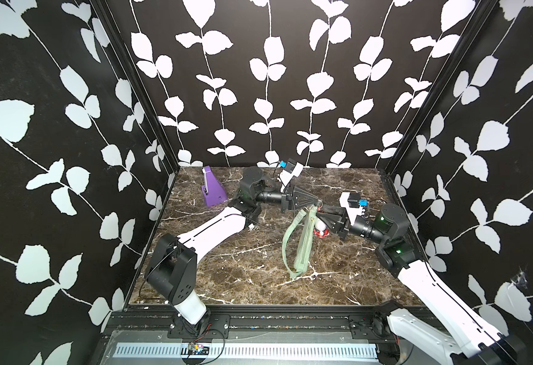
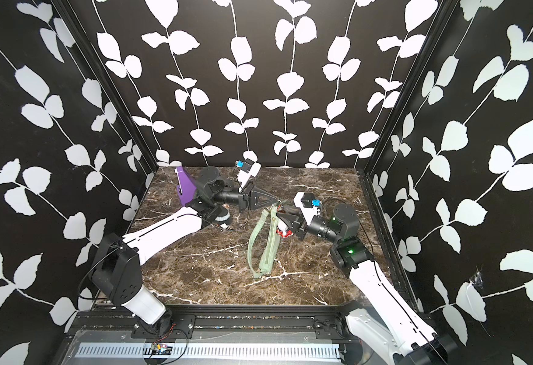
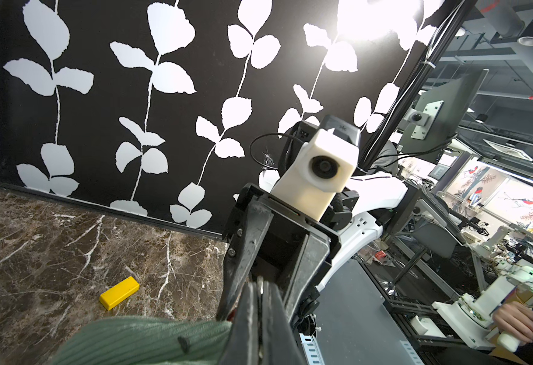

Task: Remove the decoration from the bag
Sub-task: Remove the decoration item from the bag.

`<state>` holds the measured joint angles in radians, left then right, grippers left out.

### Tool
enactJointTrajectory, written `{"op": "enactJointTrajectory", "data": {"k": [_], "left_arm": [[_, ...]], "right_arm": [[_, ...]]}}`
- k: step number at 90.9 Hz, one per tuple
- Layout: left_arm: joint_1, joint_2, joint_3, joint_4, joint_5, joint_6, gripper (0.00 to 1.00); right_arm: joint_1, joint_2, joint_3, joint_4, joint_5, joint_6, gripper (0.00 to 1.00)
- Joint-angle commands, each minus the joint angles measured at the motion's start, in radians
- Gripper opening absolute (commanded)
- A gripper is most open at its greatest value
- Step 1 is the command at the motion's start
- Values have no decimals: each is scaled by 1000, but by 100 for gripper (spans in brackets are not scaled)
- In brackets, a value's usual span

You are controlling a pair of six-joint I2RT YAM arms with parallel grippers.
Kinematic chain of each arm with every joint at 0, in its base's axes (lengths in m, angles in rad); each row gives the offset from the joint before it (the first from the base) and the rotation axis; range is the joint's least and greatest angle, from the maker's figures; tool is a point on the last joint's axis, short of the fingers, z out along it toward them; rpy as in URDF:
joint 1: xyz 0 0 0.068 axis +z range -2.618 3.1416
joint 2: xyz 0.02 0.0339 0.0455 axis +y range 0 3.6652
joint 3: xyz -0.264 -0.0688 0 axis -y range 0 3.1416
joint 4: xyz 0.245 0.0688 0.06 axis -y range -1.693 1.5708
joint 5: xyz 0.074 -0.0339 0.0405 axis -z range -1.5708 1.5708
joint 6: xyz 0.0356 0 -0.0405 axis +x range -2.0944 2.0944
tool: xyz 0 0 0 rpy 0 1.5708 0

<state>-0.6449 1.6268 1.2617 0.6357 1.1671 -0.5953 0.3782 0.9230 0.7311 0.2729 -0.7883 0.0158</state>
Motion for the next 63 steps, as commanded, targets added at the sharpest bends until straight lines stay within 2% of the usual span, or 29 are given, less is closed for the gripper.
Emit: {"op": "enactJointTrajectory", "data": {"k": [1, 11, 32, 63], "left_arm": [[-6, -10, 22, 49, 17, -13, 0], [-6, -8, 26, 43, 16, -14, 0], [-6, -15, 29, 13, -20, 6, 0], [-6, -47, 35, -106, -36, 118, 0]], "right_arm": [[5, 2, 5, 63, -4, 8, 30], [6, 2, 4, 62, -10, 2, 21], [7, -1, -1, 42, -28, -9, 13], [7, 25, 46, 1, -143, 1, 9]]}}
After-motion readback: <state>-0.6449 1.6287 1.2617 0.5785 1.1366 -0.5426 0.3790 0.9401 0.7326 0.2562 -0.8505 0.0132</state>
